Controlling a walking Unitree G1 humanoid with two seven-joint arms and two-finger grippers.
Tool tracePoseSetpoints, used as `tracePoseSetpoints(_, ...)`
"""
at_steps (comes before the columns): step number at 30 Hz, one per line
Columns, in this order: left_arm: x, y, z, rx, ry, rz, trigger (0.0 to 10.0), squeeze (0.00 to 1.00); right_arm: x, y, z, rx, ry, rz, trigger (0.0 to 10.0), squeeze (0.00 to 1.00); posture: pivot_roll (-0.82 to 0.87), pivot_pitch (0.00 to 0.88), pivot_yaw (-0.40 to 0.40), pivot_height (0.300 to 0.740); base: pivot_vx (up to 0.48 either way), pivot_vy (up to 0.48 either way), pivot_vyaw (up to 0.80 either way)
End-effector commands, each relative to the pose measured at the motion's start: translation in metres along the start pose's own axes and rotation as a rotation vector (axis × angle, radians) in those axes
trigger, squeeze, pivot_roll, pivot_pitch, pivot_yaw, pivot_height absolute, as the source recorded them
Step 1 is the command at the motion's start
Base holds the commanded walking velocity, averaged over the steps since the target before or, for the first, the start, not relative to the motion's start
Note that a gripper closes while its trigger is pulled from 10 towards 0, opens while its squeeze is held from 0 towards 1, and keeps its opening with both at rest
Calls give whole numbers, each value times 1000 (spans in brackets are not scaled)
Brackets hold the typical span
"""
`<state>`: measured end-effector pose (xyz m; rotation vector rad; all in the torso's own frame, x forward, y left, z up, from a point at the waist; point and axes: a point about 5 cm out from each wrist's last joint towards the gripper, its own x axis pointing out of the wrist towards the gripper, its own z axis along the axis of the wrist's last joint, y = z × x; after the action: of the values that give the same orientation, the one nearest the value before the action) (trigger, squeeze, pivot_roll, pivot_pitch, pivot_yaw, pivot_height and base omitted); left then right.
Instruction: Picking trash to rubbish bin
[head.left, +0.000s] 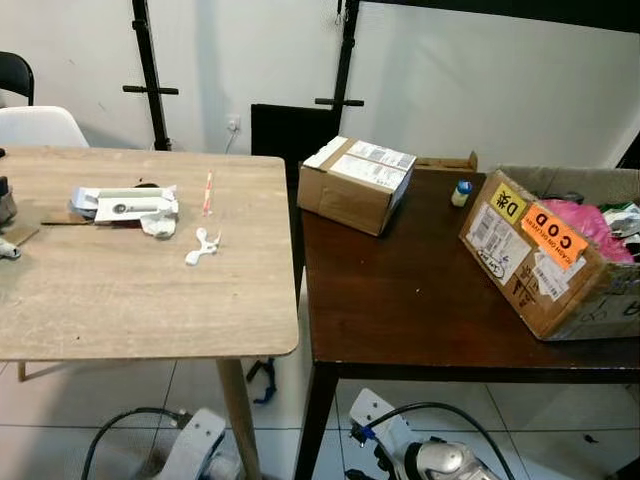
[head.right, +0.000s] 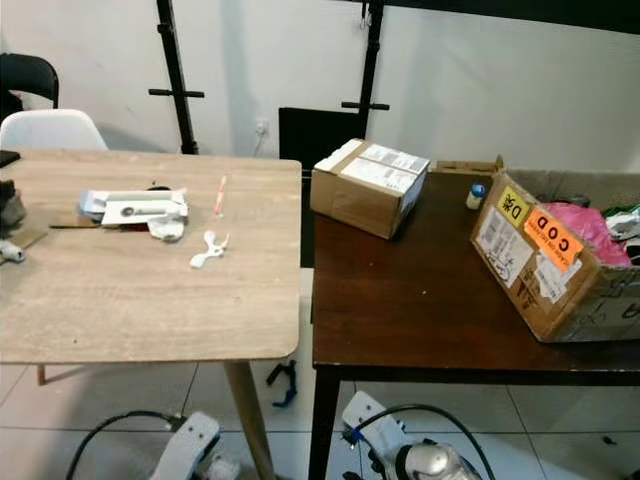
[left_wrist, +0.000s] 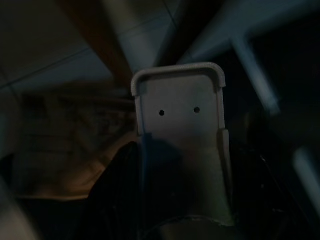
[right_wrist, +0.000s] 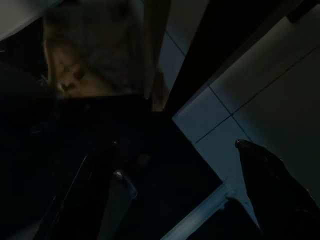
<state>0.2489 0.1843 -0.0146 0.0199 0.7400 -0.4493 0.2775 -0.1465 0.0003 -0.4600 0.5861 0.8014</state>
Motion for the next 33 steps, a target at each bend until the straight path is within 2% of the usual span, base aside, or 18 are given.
tracePoseSetpoints(1,-2,11,-4,-74,-37,81,0,0,-1,0,-7,18,10,-17,10000,0,76,75,-56,740,0,0,0)
tracePoseSetpoints(6,-7,31,-6,-244,-119,278,0,0,1,3,-14,66,17,-42,10000,0,74,68,-53,740,0,0,0)
tracePoseSetpoints(10,-11,41,-14,-364,-157,402,0,0,1,4,-22,171,27,-116,10000,0,74,57,-56,740,0,0,0)
tracePoseSetpoints(11,-11,41,-14,-364,-157,402,0,0,1,4,-22,171,27,-116,10000,0,74,57,-56,740,0,0,0)
tracePoseSetpoints(12,-11,38,-26,-368,-116,414,0,0,1,5,-32,267,49,-187,10000,0,75,51,-59,740,0,0,0)
tracePoseSetpoints(13,-10,36,-31,-349,-87,415,0,0,0,6,-36,296,64,-210,10000,0,75,48,-61,740,0,0,0)
tracePoseSetpoints(15,-9,31,-42,-313,-30,404,0,0,-1,9,-45,329,102,-245,10000,0,76,45,-63,740,0,0,0)
tracePoseSetpoints(18,-8,21,-61,-318,67,384,0,0,-3,15,-59,391,162,-303,10000,0,78,38,-65,740,0,0,0)
tracePoseSetpoints(23,-6,13,-65,-243,64,358,0,0,-6,21,-71,490,206,-368,10000,0,78,26,-66,740,0,0,0)
tracePoseSetpoints(24,-6,13,-63,-230,37,363,588,0,-7,22,-75,516,218,-379,10000,0,79,25,-66,740,0,0,0)
tracePoseSetpoints(25,-6,13,-63,-247,29,367,10000,0,-9,23,-79,547,231,-394,10000,0,79,22,-66,740,0,0,0)
tracePoseSetpoints(29,-6,16,-66,-271,49,419,10000,0,-12,28,-88,627,272,-446,10000,0,77,10,-66,740,0,0,0)
tracePoseSetpoints(30,-7,18,-69,-259,82,454,10000,0,-12,29,-89,631,278,-455,10000,0,76,8,-66,740,0,0,0)
tracePoseSetpoints(33,-8,18,-70,-258,90,460,10000,0,-12,29,-89,625,280,-457,10000,0,72,7,-65,740,0,0,0)
